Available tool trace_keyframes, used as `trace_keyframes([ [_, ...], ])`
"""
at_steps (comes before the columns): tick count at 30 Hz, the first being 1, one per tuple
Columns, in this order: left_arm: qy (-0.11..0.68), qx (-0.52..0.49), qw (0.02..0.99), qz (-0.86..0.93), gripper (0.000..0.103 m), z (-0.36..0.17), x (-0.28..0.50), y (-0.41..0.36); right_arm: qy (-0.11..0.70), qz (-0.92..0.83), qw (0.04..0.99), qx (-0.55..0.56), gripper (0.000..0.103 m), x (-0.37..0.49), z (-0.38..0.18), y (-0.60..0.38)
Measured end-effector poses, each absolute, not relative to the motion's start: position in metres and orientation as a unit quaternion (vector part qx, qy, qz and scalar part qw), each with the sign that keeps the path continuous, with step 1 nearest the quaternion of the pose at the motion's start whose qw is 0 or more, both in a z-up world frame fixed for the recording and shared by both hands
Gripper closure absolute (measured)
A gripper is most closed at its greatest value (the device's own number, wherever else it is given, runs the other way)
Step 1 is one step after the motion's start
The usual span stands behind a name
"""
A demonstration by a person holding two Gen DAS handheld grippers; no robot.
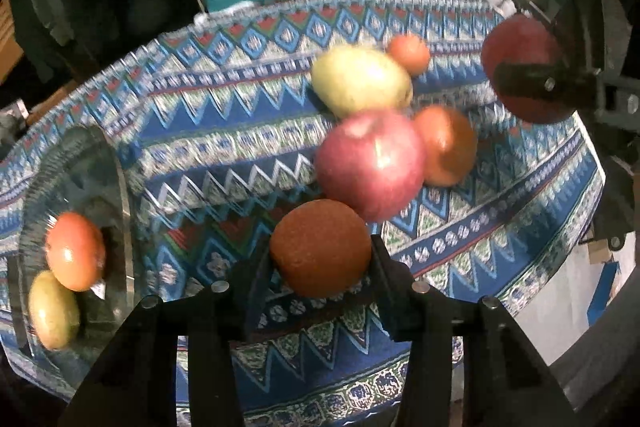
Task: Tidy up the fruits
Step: 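Lift the dark red apple with the right tool while the left tool grasps the brown fruit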
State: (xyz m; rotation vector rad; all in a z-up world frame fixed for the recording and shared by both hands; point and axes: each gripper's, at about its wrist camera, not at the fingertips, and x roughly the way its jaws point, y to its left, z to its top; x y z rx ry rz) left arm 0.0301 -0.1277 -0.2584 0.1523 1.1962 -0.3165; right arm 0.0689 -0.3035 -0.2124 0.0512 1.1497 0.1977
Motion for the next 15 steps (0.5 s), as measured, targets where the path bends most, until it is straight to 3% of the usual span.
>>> trace_keyframes([
  [15, 0.472, 0.018, 0.869, -0.144, 0.056, -0.175, 0.052, -0.101, 0.476, 0.102, 0.874, 0.017, 0.031, 0.066, -0.159, -0.298],
])
